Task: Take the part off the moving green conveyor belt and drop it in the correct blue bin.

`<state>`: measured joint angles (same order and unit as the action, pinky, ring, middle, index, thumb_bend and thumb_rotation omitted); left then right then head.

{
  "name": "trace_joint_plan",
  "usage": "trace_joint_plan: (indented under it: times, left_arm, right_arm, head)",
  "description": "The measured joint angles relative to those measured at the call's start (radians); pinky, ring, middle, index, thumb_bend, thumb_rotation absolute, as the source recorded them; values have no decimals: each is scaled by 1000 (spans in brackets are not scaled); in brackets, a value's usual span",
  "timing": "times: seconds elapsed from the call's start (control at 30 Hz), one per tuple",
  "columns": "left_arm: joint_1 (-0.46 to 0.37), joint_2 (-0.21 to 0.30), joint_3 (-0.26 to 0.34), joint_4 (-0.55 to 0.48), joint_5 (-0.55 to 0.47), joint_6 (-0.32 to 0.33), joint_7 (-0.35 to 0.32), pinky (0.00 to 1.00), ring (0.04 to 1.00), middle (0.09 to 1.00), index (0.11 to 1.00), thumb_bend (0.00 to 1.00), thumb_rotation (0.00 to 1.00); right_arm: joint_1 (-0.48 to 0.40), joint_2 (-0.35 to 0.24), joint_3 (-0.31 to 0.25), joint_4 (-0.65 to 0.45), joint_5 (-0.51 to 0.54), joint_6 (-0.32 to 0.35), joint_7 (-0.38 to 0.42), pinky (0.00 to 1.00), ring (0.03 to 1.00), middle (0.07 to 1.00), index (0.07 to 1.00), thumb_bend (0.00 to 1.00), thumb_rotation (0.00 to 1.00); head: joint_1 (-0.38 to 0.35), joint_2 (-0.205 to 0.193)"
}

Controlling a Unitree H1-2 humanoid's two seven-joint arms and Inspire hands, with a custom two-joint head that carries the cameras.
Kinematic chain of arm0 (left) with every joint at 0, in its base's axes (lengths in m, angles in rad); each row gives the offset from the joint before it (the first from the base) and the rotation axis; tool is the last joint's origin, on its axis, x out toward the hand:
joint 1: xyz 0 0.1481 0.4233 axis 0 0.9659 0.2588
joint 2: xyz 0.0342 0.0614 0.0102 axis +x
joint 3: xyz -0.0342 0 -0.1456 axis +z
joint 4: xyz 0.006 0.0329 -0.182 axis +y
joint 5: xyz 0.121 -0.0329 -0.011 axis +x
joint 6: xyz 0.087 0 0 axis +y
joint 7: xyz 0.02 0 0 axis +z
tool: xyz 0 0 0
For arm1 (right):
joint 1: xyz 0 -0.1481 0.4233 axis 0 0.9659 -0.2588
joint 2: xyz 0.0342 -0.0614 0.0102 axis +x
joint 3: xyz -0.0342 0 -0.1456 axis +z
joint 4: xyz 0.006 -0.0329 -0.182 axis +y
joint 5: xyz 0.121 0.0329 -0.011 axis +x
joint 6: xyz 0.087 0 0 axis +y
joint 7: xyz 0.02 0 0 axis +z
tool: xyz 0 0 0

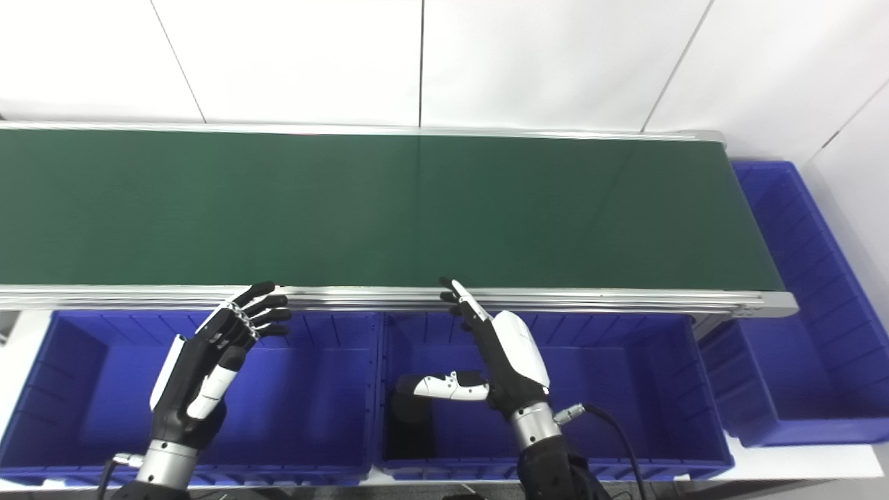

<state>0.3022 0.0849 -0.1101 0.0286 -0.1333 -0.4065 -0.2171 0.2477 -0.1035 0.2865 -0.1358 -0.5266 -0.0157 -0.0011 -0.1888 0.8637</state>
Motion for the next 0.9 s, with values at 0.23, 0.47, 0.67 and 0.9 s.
trace_joint_plan:
  times: [0.23, 0.47, 0.67, 0.9]
  left_arm:
    - [8, -2, -2, 1, 20, -3, 1, 656, 715, 765, 814, 725, 737]
    - [11, -11, -3, 19, 44, -9, 2, 654, 706, 763, 807, 736, 742]
    - [14, -17, -2, 34, 61, -17, 2, 657, 709, 766, 806, 755, 742]
    - [24, -26, -4, 34, 97, -18, 7, 661, 724, 774, 810, 754, 742]
  right_arm:
    - [84, 81, 44, -125, 141, -1, 2, 696, 762, 819, 878, 546, 774]
    - [125, 122, 86, -149, 188, -26, 1, 687, 768, 816, 876, 591, 747]
    - [119, 119, 83, -64, 206, -107, -14, 700, 780, 816, 875, 643, 692]
    - [93, 72, 53, 25, 172, -201, -39, 663, 757, 815, 849, 682, 623]
  head:
    - [23, -17]
    - [46, -52]
    - [57, -66]
    - [86, -98]
